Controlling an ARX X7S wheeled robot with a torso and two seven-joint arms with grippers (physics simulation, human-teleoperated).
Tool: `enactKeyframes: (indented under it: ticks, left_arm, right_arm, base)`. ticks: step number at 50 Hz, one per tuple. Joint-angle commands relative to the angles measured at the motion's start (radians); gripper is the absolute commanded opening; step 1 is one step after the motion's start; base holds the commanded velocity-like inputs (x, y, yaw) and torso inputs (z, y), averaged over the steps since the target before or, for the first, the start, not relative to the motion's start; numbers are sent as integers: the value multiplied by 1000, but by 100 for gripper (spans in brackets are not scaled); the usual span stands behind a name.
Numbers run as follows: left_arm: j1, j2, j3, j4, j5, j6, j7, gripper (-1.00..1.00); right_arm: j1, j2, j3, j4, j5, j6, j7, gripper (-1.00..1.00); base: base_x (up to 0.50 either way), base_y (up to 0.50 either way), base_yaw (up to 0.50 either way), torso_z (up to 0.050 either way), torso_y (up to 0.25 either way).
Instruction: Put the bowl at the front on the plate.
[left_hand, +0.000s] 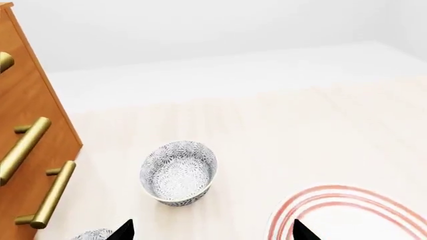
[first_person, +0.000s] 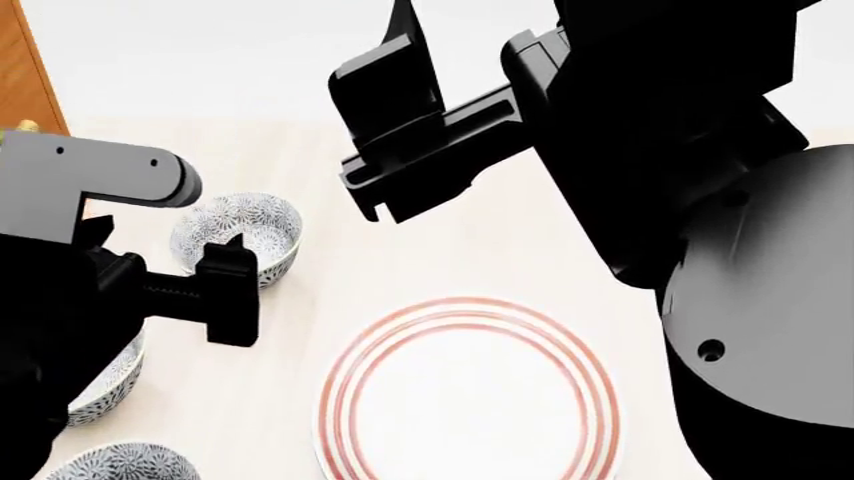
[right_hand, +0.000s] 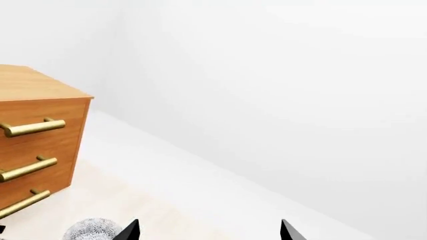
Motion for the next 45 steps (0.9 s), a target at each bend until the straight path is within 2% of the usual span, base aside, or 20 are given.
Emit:
enactKeyframes:
  ticks: [1,14,21,28,45]
  left_arm:
    - [34,-4,15,-8,3,7,8,100]
    - [68,-12,28,-3,8,17,11,100]
    - [133,-29,64,-2,73,62,60,100]
    - [103,-26,57,-7,30,25,26,100]
    - [155,-34,98,-24,70,49,61,100]
  right_arm:
    - [1,4,-4,-1,-1,-4,-2,100]
    - [2,9,-8,-6,7,-9,4,100]
    - [2,13,-18,-6,17,-4,17,100]
    - [4,14,-19,-6,20,-9,17,100]
    - [-5,23,-22,-12,20,-19,13,100]
  base:
    - [0,0,0,0,0]
    - [0,0,0,0,0]
    - [0,0,0,0,0]
    - [0,0,0,0,0]
    - [0,0,0,0,0]
